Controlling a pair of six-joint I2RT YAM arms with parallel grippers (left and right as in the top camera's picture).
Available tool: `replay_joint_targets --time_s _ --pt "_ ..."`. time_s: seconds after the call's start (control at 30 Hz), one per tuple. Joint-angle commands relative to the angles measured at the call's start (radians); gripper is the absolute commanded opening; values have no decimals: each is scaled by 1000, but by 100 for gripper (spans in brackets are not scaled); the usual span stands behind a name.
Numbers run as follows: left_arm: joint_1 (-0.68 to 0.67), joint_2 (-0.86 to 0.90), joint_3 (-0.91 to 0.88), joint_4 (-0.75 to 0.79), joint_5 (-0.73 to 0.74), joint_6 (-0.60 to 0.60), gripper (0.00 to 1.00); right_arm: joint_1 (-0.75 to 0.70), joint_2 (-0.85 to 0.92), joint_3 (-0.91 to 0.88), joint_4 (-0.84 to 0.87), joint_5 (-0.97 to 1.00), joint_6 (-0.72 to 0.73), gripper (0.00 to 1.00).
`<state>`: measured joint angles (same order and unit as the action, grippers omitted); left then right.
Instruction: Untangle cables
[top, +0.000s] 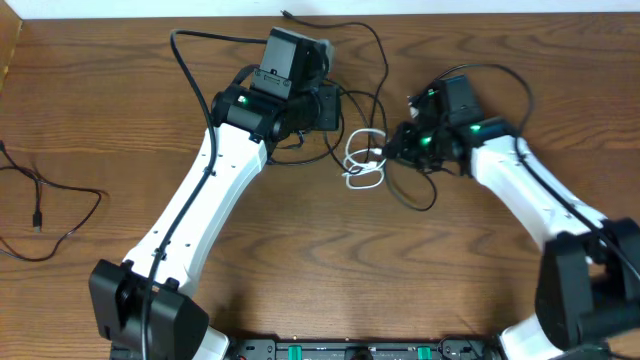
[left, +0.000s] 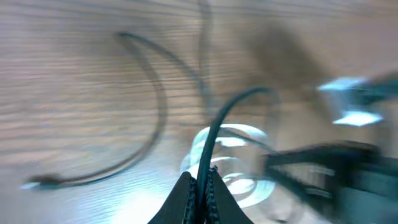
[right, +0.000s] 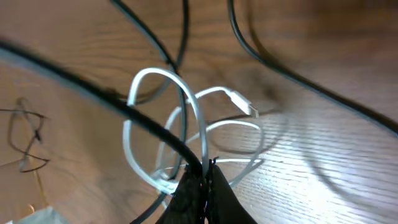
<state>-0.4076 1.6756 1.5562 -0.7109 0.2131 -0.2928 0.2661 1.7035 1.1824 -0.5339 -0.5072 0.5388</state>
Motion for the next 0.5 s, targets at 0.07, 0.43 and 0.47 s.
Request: replay_joint_targets --time_s 0.07,0.43,0.47 --pt "1 34 -3 -34 -249 -35 8 -87 -153 3 -40 -31 -97 1" --pt "3 126 -3 -87 -281 -87 8 -256 -386 3 -62 -81 -142 1" --pt "3 132 -3 -91 -281 -87 8 -274 -408 3 -58 -93 -145 1"
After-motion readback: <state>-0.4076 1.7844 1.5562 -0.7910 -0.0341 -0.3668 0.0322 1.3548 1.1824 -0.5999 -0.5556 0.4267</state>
